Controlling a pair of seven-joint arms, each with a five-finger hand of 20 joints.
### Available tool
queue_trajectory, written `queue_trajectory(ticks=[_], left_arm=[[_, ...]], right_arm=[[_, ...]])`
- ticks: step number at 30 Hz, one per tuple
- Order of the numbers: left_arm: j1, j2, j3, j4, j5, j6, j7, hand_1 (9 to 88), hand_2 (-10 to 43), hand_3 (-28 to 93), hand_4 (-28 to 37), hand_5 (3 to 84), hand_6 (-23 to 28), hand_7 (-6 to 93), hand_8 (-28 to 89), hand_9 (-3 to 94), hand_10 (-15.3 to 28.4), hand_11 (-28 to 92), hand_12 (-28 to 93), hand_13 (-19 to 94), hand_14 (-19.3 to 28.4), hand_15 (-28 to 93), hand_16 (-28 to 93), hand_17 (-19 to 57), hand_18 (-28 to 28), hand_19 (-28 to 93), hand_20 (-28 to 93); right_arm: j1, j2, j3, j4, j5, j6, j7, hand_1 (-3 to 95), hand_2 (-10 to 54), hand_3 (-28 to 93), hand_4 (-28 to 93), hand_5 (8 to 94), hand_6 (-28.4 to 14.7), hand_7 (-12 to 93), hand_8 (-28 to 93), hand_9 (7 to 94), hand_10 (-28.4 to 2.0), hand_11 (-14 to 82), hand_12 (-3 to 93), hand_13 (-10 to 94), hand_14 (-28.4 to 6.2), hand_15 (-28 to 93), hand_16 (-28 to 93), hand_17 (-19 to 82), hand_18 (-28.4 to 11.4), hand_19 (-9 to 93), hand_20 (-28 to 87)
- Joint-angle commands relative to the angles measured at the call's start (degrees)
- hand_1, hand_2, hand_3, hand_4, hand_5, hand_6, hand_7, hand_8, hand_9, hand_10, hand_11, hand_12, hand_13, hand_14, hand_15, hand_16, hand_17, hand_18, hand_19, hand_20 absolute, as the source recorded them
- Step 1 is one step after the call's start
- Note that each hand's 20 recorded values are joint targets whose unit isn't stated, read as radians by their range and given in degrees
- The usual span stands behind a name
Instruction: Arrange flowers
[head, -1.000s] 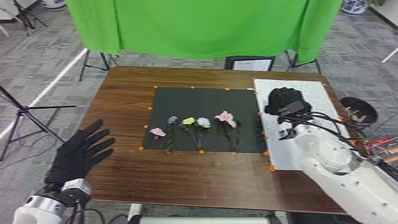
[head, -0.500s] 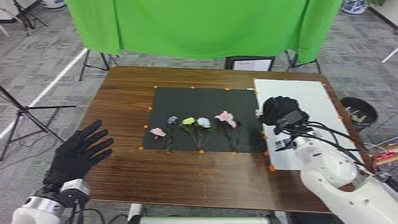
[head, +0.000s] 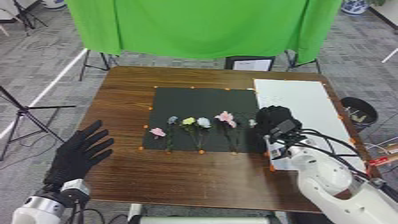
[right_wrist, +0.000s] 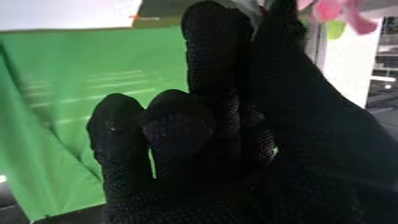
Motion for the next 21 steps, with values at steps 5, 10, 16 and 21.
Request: queue_trajectory(ticks=[5, 10, 16, 21], left_arm=[[0.43, 0.03, -0.23, 0.06, 0.13, -0.78, -0.56, 22.1, -1.3, 67, -28.3, 25.0, 3.0, 17.7, -10, 23.1, 11.5, 14, 19, 18, 16.1, 24, 1, -11.9, 23.4, 38, 8], [0.83, -0.28, -0.40, -0.19, 0.22, -0.63, -0.58, 22.1, -1.3, 67, -28.3, 25.0, 3.0, 17.7, -10, 23.1, 11.5, 14, 19, 18, 16.0, 24, 1, -11.9, 23.4, 38, 8], [0.91, -0.48, -0.68, -0.31, 0.19, -0.68, -0.42, 22.0, -1.4, 67, -28.3, 25.0, 3.0, 17.7, -10, 23.1, 11.5, 14, 19, 18, 16.1, 24, 1, -11.9, 23.4, 38, 8], [0.83, -0.65, -0.93, -0.73, 0.45, -0.20, 0.55, 22.0, -1.5, 67, -28.3, 25.0, 3.0, 17.6, -10, 23.1, 11.5, 14, 19, 18, 16.1, 24, 1, -11.9, 23.4, 38, 8]], right_arm=[[-3.17, 0.30, 2.20, -0.89, -1.12, -4.03, -2.62, 34.2, -9.5, 79, -28, 70.4, 3.5, 36, -2, 82.7, -6.8, 25.7, 23.4, 74, -5.2, 77, 30, 39, -19.3, 93, 57], [-5.68, -0.13, 5.80, -3.15, 0.24, -8.07, -4.38, 28.3, -9.5, 81, -28, 68.6, 4.3, 34, -17, 79.2, -6.8, 26.9, 22.4, 72, -5.6, 78, 31, 37, -19.6, 93, 57], [-7.43, -0.93, 9.96, -5.56, 3.40, -15.38, -5.90, 25.1, -9.5, 76, -28, 61.9, 2.3, 34, -17, 72.5, -7.9, 27.3, 22.5, 68, -7.0, 79, 31, 34, -20.5, 92, 57], [-12.38, -4.20, 21.78, -10.33, 26.40, -22.28, -5.81, 17.3, -9.5, 81, -28, 53.4, -0.5, 32, -16, 61.1, -9.6, 27.7, 23.1, 59, -9.4, 79, 29, 30, -20.9, 88, 57]])
